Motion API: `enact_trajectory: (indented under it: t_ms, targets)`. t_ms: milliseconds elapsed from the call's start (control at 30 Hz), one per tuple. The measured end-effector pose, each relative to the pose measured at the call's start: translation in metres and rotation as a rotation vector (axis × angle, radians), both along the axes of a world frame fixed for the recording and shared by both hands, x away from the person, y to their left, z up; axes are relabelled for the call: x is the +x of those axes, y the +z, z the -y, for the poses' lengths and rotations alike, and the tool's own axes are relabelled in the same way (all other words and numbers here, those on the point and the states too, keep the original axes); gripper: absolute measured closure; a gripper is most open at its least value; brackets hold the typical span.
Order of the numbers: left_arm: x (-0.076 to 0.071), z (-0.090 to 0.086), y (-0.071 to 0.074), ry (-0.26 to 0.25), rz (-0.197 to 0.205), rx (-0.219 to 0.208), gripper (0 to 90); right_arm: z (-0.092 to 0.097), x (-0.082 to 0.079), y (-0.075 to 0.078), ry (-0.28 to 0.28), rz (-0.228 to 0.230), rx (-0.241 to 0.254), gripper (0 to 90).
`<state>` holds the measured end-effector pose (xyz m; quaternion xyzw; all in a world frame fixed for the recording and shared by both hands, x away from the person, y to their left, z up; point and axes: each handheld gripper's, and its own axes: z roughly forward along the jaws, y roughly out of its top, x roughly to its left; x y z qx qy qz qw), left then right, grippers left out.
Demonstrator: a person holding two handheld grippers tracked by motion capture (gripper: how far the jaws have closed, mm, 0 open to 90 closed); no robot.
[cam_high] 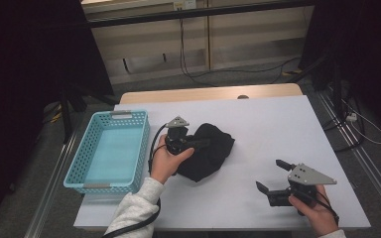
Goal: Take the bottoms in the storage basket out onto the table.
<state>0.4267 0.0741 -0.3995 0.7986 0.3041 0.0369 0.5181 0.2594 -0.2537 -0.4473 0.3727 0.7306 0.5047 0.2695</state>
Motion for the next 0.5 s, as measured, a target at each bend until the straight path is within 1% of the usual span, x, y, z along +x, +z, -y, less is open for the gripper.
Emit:
enact_trajectory:
  t_ms: [33,67,100,133,167,200,300,367,433,467,500]
  targets:
    - [0.001,0.000,-0.001,0.003,0.053,-0.002,44.3,0.000,0.000,0.000,0.003,-0.001,-0.002,3.2]
    - [0.001,0.000,-0.001,0.003,0.053,-0.002,36.4,0.000,0.000,0.000,0.003,-0.001,-0.002,3.2]
    - [0.001,-0.001,-0.001,0.007,0.065,-0.006,31.4,0.000,-0.001,0.000,0.004,0.000,-0.003,3.2]
    - [0.001,-0.001,-0.001,0.007,0.065,-0.006,27.6,0.000,-0.001,0.000,0.004,0.000,-0.003,3.2]
    - [0.001,-0.004,-0.002,0.015,0.080,-0.002,24.4,0.000,-0.002,0.000,0.001,0.001,-0.008,3.2]
    - [0.001,-0.007,-0.002,0.021,0.081,0.006,21.5,0.001,-0.002,0.000,-0.001,0.003,-0.008,3.2]
    - [0.000,-0.015,-0.003,0.053,0.077,0.019,17.5,0.003,-0.002,0.000,-0.009,0.004,-0.006,3.2]
    - [-0.001,-0.021,-0.005,0.068,0.086,0.027,16.8,0.002,-0.002,0.000,-0.010,0.005,-0.005,3.2]
    - [-0.003,-0.026,-0.007,0.078,0.090,0.042,15.9,0.001,-0.001,0.000,-0.010,0.003,-0.009,3.2]
    - [-0.003,-0.026,-0.007,0.078,0.090,0.042,15.9,0.001,-0.001,0.000,-0.010,0.003,-0.009,3.2]
    - [-0.002,-0.029,-0.009,0.078,0.084,0.065,15.7,-0.001,0.000,0.000,-0.006,0.003,-0.014,3.2]
